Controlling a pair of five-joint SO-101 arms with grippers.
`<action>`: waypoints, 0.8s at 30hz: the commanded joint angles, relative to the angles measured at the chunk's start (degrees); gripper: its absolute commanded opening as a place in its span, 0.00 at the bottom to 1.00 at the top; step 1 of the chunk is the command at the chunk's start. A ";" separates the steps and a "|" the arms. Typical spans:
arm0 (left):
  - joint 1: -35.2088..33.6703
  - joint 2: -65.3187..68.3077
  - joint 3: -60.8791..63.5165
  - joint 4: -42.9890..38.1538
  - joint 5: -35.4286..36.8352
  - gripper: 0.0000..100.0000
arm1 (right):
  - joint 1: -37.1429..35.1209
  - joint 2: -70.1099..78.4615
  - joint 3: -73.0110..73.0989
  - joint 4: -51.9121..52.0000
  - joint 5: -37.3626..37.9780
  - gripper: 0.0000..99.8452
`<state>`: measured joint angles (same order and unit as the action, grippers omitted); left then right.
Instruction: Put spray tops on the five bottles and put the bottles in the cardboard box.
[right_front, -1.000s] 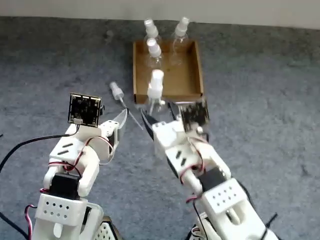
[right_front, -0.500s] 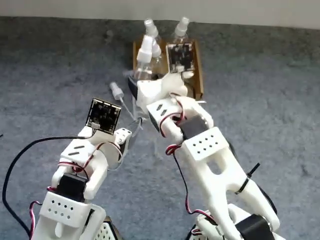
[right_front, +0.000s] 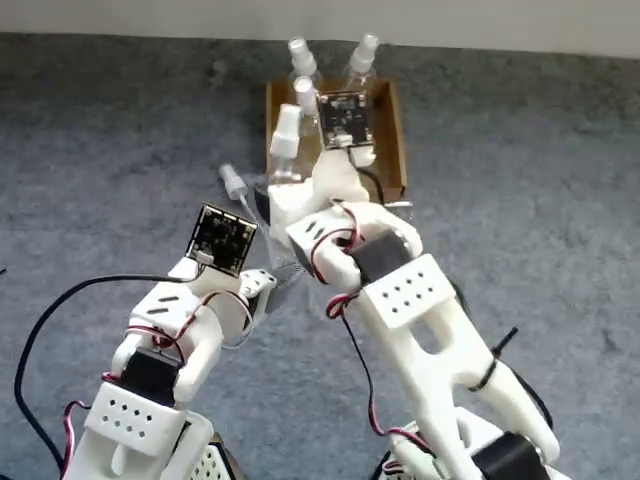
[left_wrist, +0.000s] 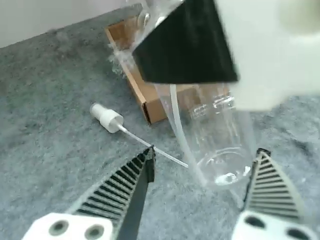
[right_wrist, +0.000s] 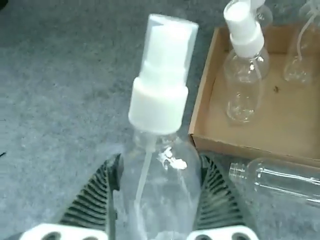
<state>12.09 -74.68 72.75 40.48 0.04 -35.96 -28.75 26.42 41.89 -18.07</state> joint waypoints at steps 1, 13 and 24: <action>0.40 0.48 1.71 -5.98 -4.04 0.24 | -1.27 -8.31 -2.86 1.80 -0.35 0.00; -1.89 0.48 1.98 -7.38 -4.13 0.24 | -1.01 -13.76 -1.19 9.45 5.80 0.00; -3.65 0.48 1.19 -7.03 -4.13 0.24 | -0.84 -13.58 -1.19 11.56 6.42 0.00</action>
<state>10.24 -74.15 75.30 35.21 -3.74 -36.75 -40.26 26.33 54.02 -12.53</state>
